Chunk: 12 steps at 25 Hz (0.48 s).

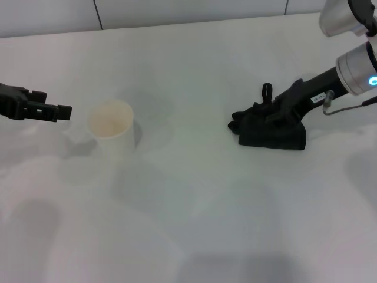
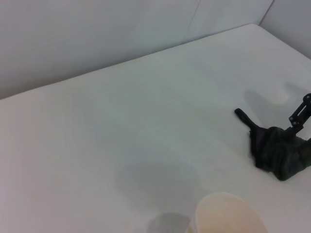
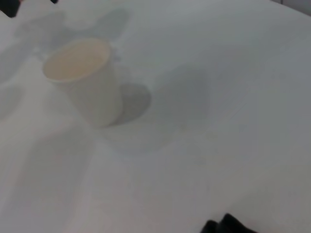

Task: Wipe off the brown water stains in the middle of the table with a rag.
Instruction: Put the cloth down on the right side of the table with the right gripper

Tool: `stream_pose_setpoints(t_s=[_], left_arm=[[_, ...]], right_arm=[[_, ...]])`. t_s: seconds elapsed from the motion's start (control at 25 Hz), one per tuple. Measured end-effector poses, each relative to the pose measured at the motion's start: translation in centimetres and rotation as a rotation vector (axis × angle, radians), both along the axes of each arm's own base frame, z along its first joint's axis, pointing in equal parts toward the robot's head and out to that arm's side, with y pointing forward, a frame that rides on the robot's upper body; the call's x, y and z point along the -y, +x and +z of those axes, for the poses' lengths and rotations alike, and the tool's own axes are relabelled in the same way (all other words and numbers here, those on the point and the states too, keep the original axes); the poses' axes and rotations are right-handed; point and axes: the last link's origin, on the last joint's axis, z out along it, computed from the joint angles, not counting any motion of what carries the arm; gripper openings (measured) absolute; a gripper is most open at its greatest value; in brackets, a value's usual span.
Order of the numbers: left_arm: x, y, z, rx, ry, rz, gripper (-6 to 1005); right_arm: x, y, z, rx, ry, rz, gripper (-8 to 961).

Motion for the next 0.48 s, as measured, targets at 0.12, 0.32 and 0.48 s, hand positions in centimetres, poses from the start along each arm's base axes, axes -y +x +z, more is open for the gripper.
stream_pose_setpoints(t_s=[0.12,0.32,0.48], left_arm=[[-0.03,0.02,-0.06,-0.001,0.001,0.000,892],[0.02,0.04,-0.22,0.000,-0.002,0.000,892],[0.05,0.05,-0.25,0.002,-0.005,0.006,892]], right_arm=[[0.11,0.41,0.05,0.008,0.008,-0.009,290],[0.18,0.51,0.16,0.002,0.013,-0.013,436],[0.14,0.47,0.34,-0.003,0.017,-0.012,594]])
